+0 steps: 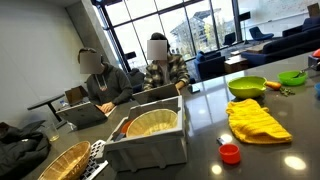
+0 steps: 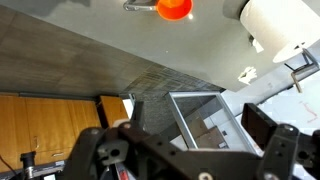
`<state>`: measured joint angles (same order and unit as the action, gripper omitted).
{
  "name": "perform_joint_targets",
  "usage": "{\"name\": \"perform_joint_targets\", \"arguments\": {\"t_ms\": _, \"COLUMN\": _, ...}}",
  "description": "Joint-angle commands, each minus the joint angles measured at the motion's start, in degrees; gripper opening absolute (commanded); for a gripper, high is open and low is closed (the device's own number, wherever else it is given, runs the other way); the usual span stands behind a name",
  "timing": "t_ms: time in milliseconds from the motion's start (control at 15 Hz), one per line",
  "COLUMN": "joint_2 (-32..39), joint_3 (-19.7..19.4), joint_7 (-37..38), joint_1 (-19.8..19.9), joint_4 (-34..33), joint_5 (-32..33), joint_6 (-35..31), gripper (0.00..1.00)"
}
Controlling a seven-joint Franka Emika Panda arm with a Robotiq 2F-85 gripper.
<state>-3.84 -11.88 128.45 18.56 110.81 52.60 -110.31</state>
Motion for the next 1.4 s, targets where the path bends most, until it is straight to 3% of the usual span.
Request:
{"name": "perform_joint_targets", "arguments": {"t_ms": 0, "joint_2": 0.1, "joint_3": -1.0, "joint_7": 0.0, "joint_1": -1.2, "joint_4": 0.0, "joint_5": 0.2, "joint_6": 0.3, "gripper": 1.0}}
{"name": "perform_joint_targets", "arguments": {"t_ms": 333, "joint_2": 3.2, "joint_3": -1.6, "joint_7": 1.1, "joint_1": -0.9, "joint_4": -4.7, "joint_5": -2.8, "joint_6": 1.8, "gripper": 1.0}}
{"name": "perform_joint_targets", "arguments": {"t_ms": 867, "joint_2": 15.7, "joint_3": -5.6, "joint_7": -27.7, "joint_1": 1.7, "joint_4": -18.6, "joint_5": -37.2, "joint_6": 5.9, "gripper": 1.0}}
{"name": "perform_joint_targets", "arguments": {"t_ms": 1333, "joint_2": 28.2, "joint_3": -6.6, "joint_7": -42.6, "joint_1": 5.8, "joint_4": -32.2, "joint_5": -56.3, "joint_6": 24.9, "gripper": 1.0}}
